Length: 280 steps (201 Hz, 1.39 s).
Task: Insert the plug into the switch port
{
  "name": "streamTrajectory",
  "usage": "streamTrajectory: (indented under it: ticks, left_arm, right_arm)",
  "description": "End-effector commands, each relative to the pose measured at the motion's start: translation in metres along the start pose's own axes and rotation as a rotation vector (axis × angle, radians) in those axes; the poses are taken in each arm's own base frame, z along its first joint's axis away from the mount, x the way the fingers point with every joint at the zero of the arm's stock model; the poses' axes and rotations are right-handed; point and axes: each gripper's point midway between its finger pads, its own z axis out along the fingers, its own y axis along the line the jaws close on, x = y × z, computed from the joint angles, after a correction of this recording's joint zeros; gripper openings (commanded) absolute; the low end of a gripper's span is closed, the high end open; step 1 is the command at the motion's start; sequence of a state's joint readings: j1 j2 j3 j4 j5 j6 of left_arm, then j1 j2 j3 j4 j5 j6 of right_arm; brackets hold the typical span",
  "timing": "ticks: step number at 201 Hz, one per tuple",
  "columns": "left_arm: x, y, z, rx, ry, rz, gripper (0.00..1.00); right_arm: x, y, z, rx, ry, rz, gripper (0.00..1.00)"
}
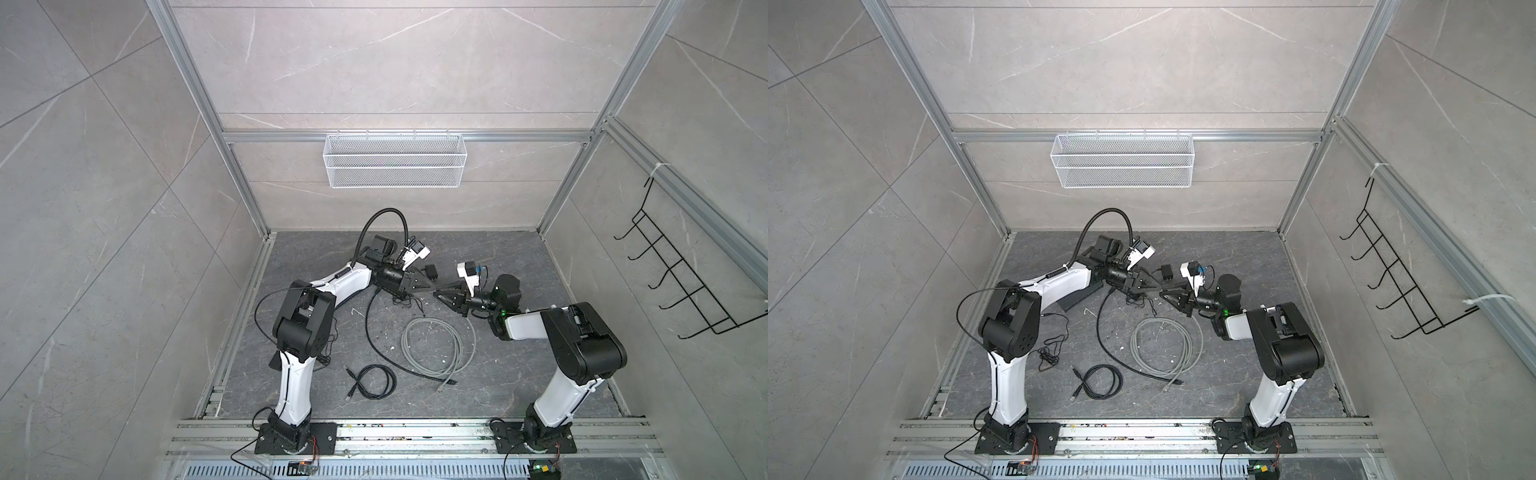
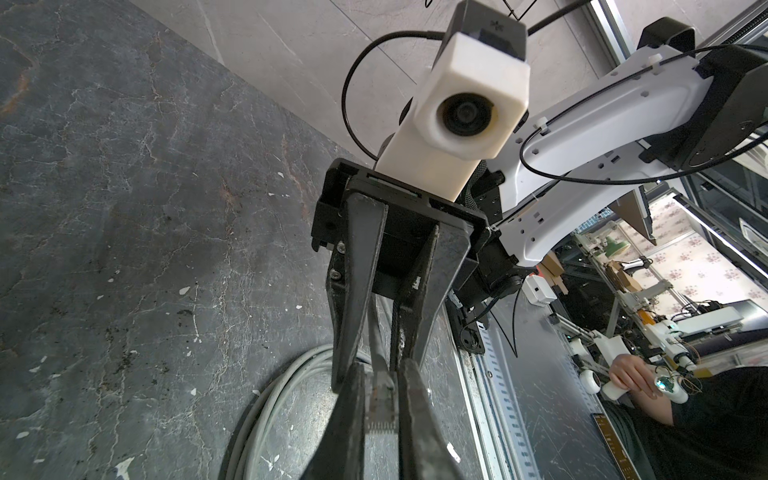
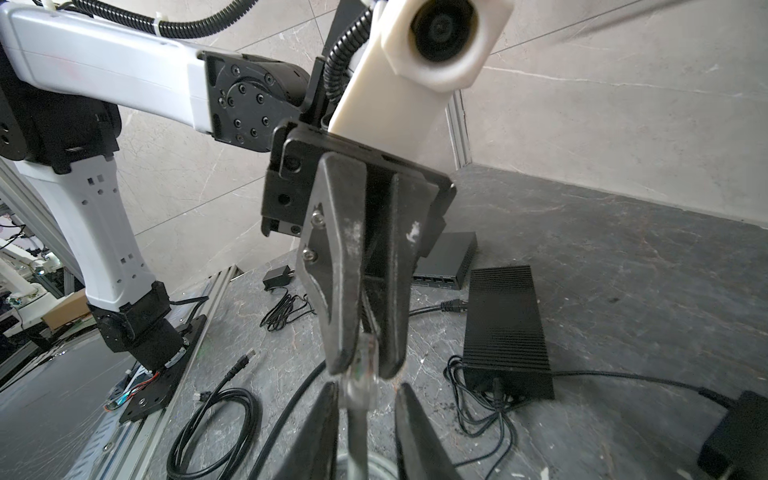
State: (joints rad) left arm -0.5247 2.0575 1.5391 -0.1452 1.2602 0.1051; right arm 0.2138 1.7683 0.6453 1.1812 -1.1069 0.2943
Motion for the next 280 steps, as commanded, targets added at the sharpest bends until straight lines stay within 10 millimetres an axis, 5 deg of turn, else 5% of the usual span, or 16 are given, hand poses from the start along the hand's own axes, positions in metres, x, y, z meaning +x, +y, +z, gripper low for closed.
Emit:
streamTrajectory:
  ticks: [1, 52, 113, 145, 166, 192, 214, 236, 280]
  left_arm:
    - [-0.03, -0.035, -0.006, 0.063, -0.027, 0.104, 0.0]
    - [-0.03, -0.036, -0.005, 0.065, -0.025, 0.103, 0.0]
    - [-0.034, -0.029, -0.005, 0.021, -0.027, 0.09, 0.03]
    - [-0.047, -0.001, -0.02, -0.133, -0.055, 0.044, 0.27]
    - [-0.062, 0.018, -0.039, -0.235, -0.119, -0.004, 0.32]
    - [-0.073, 0.068, -0.083, -0.516, -0.223, -0.168, 0.33]
    - [-0.044, 0.114, -0.126, -0.862, -0.183, -0.349, 0.34]
    - [0.001, 0.134, -0.158, -1.118, -0.083, -0.469, 0.34]
    - [0.058, 0.155, -0.174, -1.256, 0.017, -0.562, 0.35]
  right_arm:
    - [-0.003, 0.0, 0.004, -0.023, -0.001, -0.03, 0.24]
    - [-0.001, 0.0, 0.006, -0.033, 0.005, -0.026, 0.12]
    - [-0.001, 0.002, 0.003, -0.022, 0.026, -0.036, 0.1]
    - [0.006, 0.001, 0.001, 0.01, 0.082, -0.038, 0.1]
    - [0.01, -0.002, -0.001, 0.037, 0.115, -0.047, 0.1]
    - [0.013, -0.003, -0.002, 0.06, 0.143, -0.049, 0.1]
    - [0.013, -0.007, -0.002, 0.078, 0.149, -0.038, 0.09]
    - [0.014, -0.01, 0.001, 0.093, 0.16, -0.035, 0.09]
    - [0.017, -0.008, 0.01, 0.113, 0.202, -0.057, 0.1]
